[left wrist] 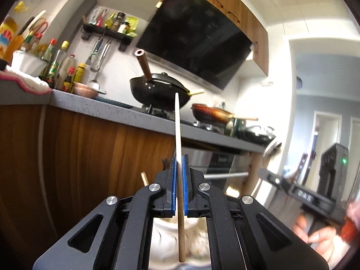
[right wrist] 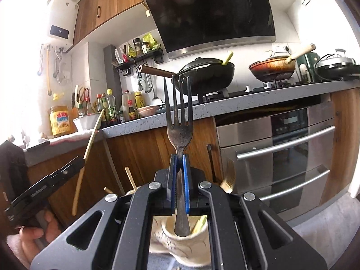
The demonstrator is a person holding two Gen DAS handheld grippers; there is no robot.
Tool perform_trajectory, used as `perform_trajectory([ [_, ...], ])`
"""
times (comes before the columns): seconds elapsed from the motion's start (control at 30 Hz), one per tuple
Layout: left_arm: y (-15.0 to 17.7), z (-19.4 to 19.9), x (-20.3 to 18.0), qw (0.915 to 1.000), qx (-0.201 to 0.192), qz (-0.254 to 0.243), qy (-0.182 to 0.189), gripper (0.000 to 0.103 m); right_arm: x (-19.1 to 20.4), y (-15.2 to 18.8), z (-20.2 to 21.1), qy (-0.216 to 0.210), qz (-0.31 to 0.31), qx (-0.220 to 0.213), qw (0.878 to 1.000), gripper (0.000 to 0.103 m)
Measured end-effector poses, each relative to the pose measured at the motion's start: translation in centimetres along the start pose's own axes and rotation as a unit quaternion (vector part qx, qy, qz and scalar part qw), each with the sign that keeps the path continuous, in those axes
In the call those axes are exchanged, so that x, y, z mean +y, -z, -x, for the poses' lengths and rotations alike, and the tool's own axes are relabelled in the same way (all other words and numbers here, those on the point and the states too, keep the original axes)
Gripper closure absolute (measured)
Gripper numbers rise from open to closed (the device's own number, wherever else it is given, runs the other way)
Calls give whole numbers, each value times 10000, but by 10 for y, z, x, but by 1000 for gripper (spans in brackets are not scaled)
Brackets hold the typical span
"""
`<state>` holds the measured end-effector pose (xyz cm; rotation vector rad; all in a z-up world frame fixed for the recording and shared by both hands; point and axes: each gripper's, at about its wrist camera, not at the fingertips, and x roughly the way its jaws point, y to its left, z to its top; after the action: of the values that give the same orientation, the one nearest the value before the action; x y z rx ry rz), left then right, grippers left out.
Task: Organize utensils
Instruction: 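Lift and carry the chopstick and silver fork over the ceramic holder, then lower both utensils into the ceramic holder and open both tools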
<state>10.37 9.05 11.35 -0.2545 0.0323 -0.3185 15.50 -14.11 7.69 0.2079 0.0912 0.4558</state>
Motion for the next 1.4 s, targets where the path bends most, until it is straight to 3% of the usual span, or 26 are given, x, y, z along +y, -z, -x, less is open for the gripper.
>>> perform_trajectory([
  [0.27,1,-57,22,9998,-59,191,96,98,-7,10,-27,-83,-38,134,9999,98],
  [0.57,16,-86,32,9988,115,223,430,98,-15,26,-48,-111,-102,467,9988,98],
  [0.87,25,-84,36,9979,260,173,562,98,-16,32,-51,-102,-93,574,9983,98],
  [1.4,37,-39,41,9962,641,-110,582,98,-16,56,-66,-16,153,1183,9929,98],
])
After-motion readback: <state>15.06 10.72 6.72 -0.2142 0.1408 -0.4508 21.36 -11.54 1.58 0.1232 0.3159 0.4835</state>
